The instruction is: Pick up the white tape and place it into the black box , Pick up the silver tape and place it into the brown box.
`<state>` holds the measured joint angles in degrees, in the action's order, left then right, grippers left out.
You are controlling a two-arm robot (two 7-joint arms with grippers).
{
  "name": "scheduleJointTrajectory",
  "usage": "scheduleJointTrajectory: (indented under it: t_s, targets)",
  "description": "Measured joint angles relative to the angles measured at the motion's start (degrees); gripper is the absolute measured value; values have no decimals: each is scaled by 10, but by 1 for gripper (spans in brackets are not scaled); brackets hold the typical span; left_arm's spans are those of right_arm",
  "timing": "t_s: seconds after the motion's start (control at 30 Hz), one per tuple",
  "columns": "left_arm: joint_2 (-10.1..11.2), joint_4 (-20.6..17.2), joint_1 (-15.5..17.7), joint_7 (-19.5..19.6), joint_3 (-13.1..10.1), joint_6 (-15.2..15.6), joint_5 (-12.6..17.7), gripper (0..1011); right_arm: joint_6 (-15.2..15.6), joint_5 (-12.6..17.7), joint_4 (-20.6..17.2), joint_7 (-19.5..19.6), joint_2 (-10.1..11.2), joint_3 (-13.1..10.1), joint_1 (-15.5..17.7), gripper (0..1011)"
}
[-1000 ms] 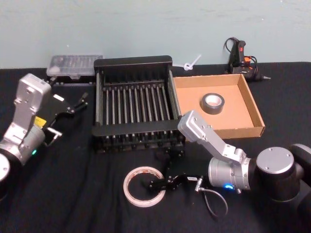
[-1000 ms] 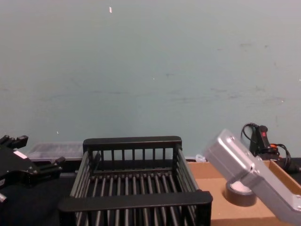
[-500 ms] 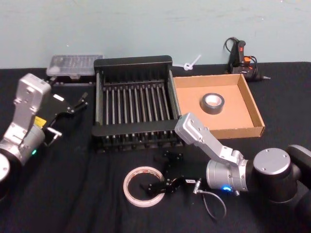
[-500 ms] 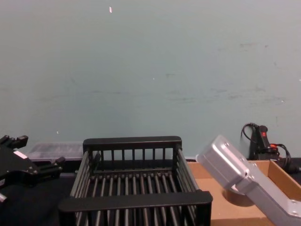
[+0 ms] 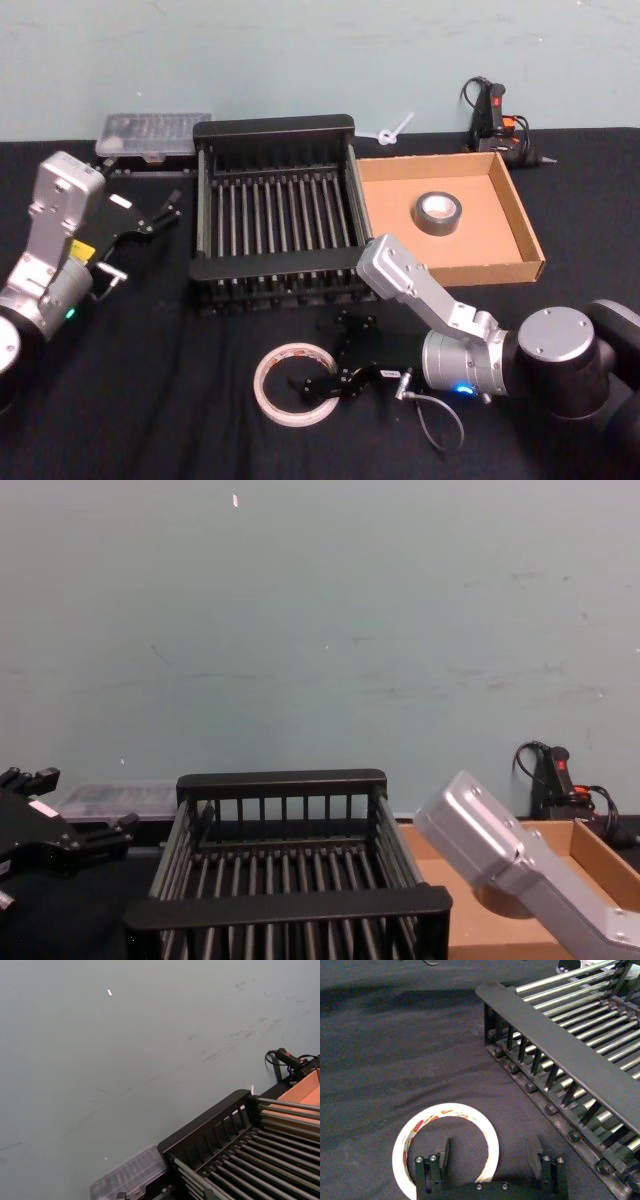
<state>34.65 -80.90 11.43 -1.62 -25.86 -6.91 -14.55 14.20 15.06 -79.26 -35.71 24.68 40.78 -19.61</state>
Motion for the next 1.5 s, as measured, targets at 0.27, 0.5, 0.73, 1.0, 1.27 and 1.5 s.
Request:
scheduleJointTrajectory:
  t_s: [0.27, 0.5, 0.73, 1.0, 1.27, 1.5]
  targets:
    - [0, 0, 0, 0, 0, 0, 0, 1001, -2, -5, -1, 6, -1, -1, 2, 1002]
    - [0, 0, 0, 0, 0, 0, 0, 1001, -2, -4, -1, 5, 0, -1, 2, 1002]
    - [0, 0, 0, 0, 0, 0, 0, 1001, -2, -3, -1, 5, 0, -1, 2, 913]
    - [0, 0, 0, 0, 0, 0, 0, 1001, -1, -3, -1, 4, 0, -1, 2, 677]
    - [0, 0, 0, 0, 0, 0, 0, 1001, -1, -2, -1, 4, 0, -1, 2, 422]
    - [0, 0, 0, 0, 0, 0, 0, 1002, -1, -2, -1, 4, 0, -1, 1, 204]
